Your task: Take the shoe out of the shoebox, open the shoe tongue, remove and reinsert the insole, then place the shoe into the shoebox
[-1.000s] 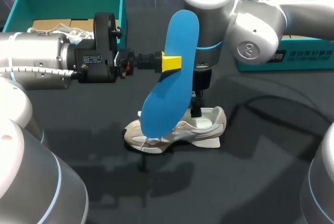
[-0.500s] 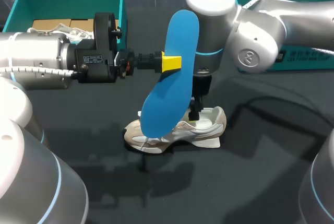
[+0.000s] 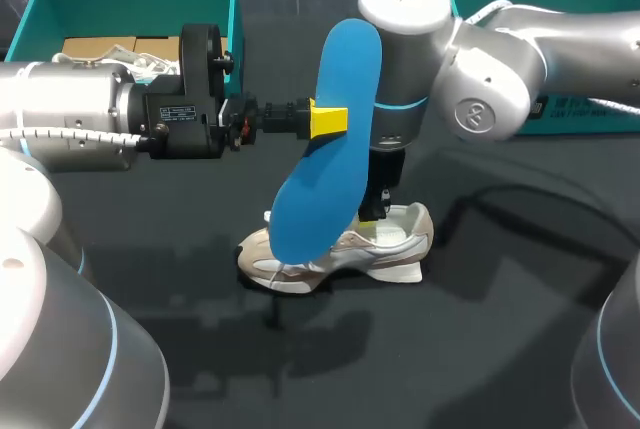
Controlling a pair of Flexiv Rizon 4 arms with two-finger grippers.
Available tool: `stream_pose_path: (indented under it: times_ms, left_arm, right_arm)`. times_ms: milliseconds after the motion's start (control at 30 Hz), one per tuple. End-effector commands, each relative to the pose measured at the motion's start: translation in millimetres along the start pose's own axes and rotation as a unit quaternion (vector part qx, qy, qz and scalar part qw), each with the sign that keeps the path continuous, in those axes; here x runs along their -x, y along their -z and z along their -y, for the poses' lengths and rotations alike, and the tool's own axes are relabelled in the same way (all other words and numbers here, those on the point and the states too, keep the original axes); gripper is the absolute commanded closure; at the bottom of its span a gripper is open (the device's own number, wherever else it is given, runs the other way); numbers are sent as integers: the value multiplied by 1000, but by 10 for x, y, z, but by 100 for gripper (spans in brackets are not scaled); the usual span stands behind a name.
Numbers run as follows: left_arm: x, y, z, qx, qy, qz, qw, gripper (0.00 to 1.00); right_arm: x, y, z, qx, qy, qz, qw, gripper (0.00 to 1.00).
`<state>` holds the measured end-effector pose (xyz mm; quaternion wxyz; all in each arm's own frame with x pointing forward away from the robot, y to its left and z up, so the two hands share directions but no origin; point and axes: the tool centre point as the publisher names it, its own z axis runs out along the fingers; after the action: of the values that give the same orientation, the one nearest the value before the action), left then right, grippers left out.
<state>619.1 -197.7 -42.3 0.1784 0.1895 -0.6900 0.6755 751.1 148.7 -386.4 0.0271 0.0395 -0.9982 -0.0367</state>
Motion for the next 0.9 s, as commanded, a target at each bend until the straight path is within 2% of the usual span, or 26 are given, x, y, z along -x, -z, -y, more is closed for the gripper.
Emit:
stream_pose_path:
  times_ms: [33, 167, 300, 400, 533, 900]
  left_arm:
    - [-1, -9, -16, -2, 0, 0, 1000, 100]
    - [-1, -9, -16, -2, 0, 0, 1000, 100]
    - [-1, -9, -16, -2, 0, 0, 1000, 100]
    - [-1, -9, -16, -2, 0, 0, 1000, 100]
    - [-1, -9, -16, -2, 0, 0, 1000, 100]
    - [-1, -9, -16, -2, 0, 0, 1000, 100]
  right_arm:
    - [-7, 60, -54, -13, -11, -14, 1000, 100]
    - [-45, 137, -81, -18, -31, -26, 999, 100]
    - [-103, 246, -93, -22, -85, -32, 996, 100]
    - [-211, 359, -112, -30, -159, 3, 987, 100]
    - [-312, 403, -176, -50, -262, 22, 963, 100]
    - [-326, 413, -198, -48, -264, 27, 963, 100]
